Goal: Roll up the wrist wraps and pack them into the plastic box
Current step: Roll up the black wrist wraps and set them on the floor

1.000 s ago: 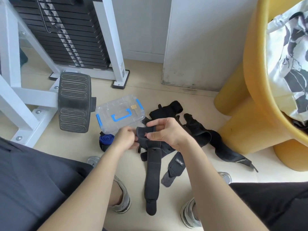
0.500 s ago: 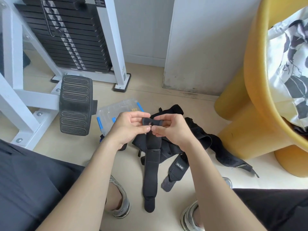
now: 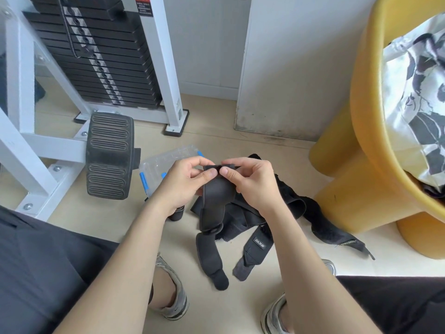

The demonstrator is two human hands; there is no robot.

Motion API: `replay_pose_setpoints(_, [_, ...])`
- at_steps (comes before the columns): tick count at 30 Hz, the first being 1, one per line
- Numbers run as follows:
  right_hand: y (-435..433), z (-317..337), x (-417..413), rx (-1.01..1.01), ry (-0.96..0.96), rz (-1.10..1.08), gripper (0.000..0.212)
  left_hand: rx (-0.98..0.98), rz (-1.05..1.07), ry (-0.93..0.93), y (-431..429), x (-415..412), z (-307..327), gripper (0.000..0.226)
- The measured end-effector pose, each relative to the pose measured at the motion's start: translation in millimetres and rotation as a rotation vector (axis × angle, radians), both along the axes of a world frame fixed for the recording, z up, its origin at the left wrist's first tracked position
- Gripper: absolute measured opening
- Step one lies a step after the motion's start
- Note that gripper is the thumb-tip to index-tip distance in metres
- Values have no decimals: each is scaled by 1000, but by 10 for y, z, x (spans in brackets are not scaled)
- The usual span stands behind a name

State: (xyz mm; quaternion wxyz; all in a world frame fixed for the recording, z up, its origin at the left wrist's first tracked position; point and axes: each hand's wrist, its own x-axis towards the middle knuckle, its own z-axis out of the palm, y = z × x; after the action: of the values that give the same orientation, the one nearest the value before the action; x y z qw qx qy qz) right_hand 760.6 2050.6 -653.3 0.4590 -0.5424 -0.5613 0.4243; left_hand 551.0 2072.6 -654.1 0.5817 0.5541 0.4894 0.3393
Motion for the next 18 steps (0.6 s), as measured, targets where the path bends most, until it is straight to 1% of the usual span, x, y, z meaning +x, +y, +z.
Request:
replay_pose_setpoints(2, [4, 1, 19, -10, 52, 2, 12, -23, -9, -78, -6, -2, 49, 19])
replay_pose_setpoints(4, [7, 3, 46, -19, 119, 28, 16, -33, 26, -132, -7, 1, 86, 24])
replay_pose_setpoints(7, [-4, 18, 48, -30, 192, 85, 22, -48, 96, -173, -2, 33, 111, 23])
replay_pose_setpoints(9, [-11, 32, 49, -60, 226, 130, 21, -74, 124, -200, 4, 47, 115, 23])
replay_pose_setpoints(13, [-14, 58, 21, -177, 362, 146, 22, -128, 100, -227, 12, 41, 121, 27])
replay_pose_setpoints(16, [-22, 76, 3, -201, 378, 133, 14, -142, 77, -249, 21, 35, 125, 29])
replay_pose_setpoints(18, [-20, 82, 2, -188, 346, 121, 10, -140, 73, -278, 30, 31, 126, 26])
